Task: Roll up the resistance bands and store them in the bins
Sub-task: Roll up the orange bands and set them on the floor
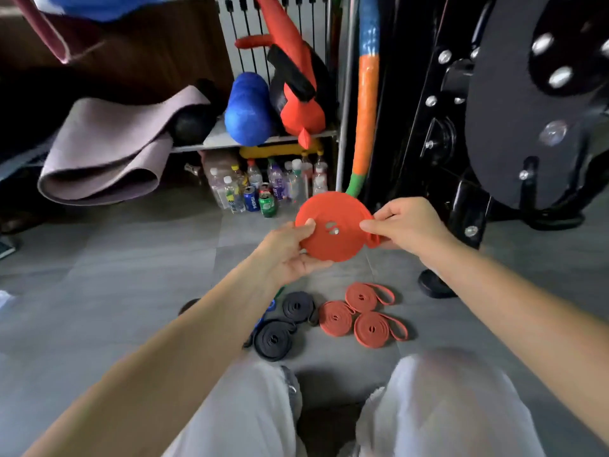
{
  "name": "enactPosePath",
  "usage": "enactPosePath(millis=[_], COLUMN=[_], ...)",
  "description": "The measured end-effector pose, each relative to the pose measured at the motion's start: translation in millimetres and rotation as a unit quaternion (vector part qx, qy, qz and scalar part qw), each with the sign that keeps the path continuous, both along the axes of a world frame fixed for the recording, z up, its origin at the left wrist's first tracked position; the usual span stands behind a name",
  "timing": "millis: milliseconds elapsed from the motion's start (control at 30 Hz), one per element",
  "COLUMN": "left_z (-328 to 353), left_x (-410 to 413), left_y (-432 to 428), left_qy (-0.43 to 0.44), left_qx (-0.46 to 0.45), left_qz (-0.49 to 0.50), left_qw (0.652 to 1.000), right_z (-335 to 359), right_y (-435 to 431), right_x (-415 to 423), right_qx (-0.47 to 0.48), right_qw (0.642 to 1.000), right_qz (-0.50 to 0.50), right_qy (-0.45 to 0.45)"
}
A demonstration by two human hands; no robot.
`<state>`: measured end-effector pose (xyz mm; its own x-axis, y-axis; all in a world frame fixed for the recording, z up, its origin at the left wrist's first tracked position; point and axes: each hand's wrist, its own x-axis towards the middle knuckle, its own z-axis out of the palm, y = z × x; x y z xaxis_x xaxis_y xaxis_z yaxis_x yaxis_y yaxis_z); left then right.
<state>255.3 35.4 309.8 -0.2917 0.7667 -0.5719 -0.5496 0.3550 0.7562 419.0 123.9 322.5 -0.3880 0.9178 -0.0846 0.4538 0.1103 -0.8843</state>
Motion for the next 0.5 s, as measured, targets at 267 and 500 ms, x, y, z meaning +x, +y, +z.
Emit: enactPosePath(millis=[267, 500], left_z=[-196.6, -373.9], left_x=[10.6, 26.0], left_y=[58.6, 40.9], left_qy=[-0.030, -0.028], left_qx=[-0.221, -0.389], left_qz=[-0.029, 0.051], left_qw=[0.974, 0.919], right_z=[-235.8, -417.0], right_y=[40.8, 7.5], right_x=[0.0, 6.5], right_qx=[-0.192, -0.311], right_qw=[0.976, 0.937], right_qz=[-0.066, -0.081], right_qy=[-0.082, -0.133])
